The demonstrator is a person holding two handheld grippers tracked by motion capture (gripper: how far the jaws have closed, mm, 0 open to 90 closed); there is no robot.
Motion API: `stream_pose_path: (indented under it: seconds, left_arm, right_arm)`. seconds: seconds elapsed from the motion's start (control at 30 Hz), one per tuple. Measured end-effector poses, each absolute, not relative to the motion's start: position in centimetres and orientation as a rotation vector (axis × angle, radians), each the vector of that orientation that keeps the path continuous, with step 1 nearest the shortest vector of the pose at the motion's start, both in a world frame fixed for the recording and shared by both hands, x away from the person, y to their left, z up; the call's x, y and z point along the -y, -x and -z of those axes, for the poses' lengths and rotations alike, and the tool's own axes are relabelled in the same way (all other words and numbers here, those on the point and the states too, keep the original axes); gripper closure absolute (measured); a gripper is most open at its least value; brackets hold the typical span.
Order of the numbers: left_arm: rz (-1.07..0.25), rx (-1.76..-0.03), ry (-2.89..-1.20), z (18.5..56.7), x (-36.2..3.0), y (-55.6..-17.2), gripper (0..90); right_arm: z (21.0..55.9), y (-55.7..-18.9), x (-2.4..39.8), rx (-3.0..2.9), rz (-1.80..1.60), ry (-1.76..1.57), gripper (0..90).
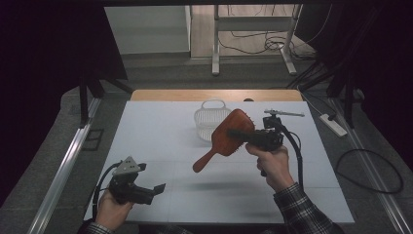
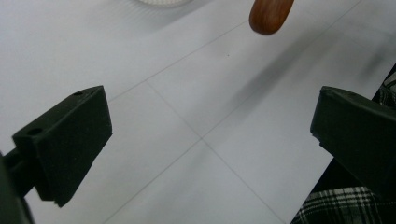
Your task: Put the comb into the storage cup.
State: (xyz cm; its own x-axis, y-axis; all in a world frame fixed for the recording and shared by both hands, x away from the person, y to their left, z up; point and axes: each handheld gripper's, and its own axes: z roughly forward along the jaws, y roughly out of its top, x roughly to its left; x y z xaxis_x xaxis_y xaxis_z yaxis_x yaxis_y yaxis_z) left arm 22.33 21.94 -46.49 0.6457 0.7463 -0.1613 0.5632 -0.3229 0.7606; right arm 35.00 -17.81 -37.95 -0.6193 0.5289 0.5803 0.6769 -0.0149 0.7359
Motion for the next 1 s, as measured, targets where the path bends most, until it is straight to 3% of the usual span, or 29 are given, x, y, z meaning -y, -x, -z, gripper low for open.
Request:
stream_pose_path:
  seconds: [1.0]
  left_arm:
    - [-0.380,-1.080,-1.997,46.6,-25.1,-19.8,0.0]
  right_arm:
    - [36.1,-38.0,18.5,2.081,1.778,1.400,57.1]
